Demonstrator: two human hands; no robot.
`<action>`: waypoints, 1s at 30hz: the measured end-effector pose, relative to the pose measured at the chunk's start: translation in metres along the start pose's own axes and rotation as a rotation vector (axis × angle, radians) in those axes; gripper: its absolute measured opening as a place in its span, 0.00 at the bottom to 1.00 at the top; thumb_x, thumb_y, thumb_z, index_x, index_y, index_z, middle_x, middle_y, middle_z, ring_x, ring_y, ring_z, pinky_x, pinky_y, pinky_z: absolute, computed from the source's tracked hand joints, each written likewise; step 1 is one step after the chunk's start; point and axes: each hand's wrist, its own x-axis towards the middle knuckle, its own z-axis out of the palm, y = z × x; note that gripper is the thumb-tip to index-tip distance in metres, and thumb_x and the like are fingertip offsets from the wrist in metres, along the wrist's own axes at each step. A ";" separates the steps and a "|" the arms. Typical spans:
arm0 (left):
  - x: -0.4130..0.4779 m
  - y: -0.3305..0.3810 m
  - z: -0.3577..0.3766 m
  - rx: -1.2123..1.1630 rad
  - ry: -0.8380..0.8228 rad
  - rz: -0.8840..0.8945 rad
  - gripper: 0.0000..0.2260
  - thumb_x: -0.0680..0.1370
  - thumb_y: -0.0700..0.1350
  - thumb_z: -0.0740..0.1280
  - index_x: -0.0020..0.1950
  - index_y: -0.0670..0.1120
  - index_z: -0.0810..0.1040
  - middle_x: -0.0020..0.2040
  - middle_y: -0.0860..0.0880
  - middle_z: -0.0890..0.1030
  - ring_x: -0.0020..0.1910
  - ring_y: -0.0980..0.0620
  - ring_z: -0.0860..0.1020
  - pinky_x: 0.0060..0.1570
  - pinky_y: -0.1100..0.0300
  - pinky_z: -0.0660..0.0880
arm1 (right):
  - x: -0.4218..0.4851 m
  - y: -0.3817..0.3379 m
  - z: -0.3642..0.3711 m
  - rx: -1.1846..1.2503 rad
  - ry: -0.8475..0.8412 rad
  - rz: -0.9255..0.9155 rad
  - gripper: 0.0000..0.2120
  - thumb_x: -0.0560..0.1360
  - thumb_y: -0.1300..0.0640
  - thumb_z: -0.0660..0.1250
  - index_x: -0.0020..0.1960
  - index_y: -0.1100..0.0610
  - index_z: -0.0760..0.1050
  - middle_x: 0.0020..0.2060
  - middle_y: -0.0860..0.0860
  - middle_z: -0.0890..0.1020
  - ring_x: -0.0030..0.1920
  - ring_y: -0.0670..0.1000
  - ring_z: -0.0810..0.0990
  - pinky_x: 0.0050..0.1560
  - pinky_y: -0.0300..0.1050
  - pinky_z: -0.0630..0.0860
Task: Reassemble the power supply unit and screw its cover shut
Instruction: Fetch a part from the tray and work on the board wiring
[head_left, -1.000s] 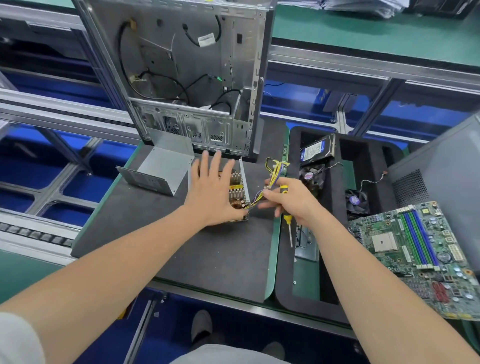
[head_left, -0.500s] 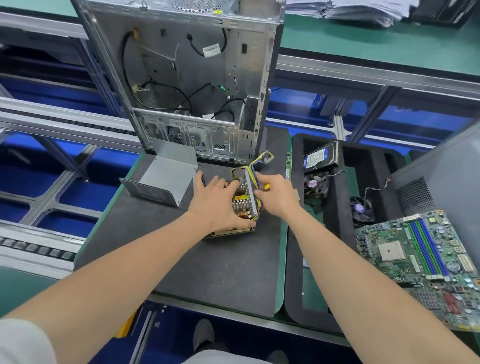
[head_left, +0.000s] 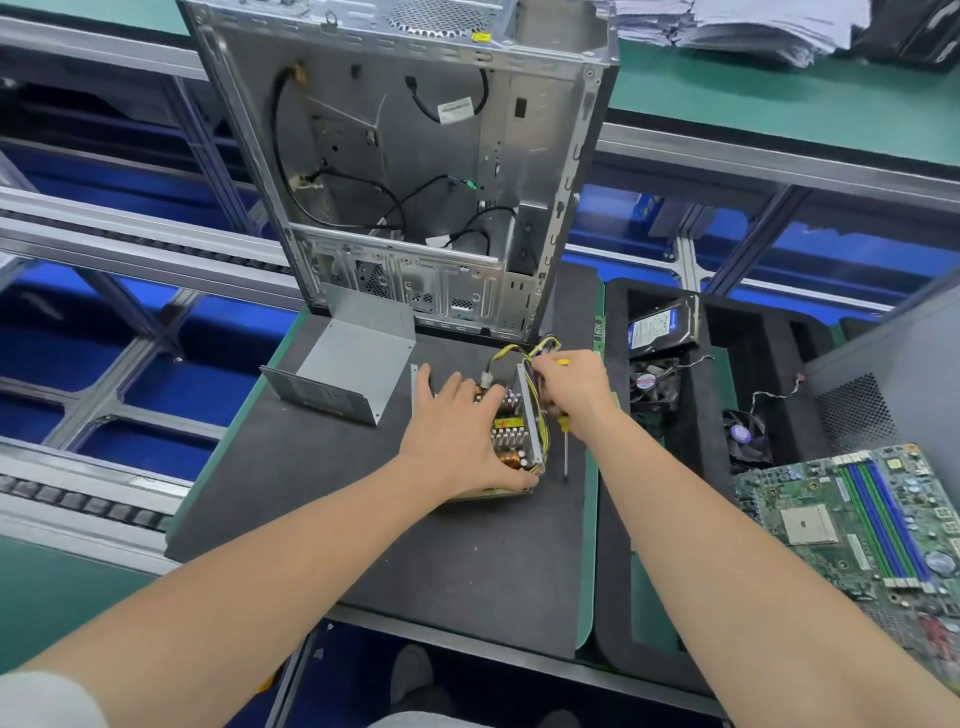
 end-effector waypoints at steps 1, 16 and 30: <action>-0.003 0.001 0.001 -0.005 0.015 0.011 0.51 0.56 0.85 0.56 0.65 0.51 0.75 0.60 0.43 0.81 0.68 0.39 0.74 0.73 0.29 0.49 | 0.002 0.001 -0.001 0.032 -0.019 0.048 0.14 0.77 0.54 0.71 0.34 0.57 0.78 0.29 0.57 0.71 0.31 0.55 0.66 0.31 0.46 0.63; 0.002 -0.009 -0.006 0.089 0.015 0.146 0.66 0.57 0.87 0.50 0.79 0.38 0.58 0.56 0.42 0.82 0.68 0.40 0.74 0.77 0.34 0.45 | 0.018 -0.008 0.008 -0.126 -0.097 0.132 0.08 0.81 0.52 0.71 0.56 0.53 0.85 0.33 0.52 0.79 0.24 0.49 0.71 0.26 0.38 0.69; 0.027 -0.030 -0.009 -0.050 0.019 0.175 0.64 0.56 0.87 0.56 0.79 0.46 0.57 0.68 0.45 0.69 0.68 0.41 0.69 0.69 0.40 0.61 | 0.014 -0.052 -0.009 -0.558 -0.315 -0.208 0.09 0.82 0.58 0.70 0.51 0.46 0.87 0.27 0.42 0.80 0.30 0.47 0.76 0.32 0.36 0.71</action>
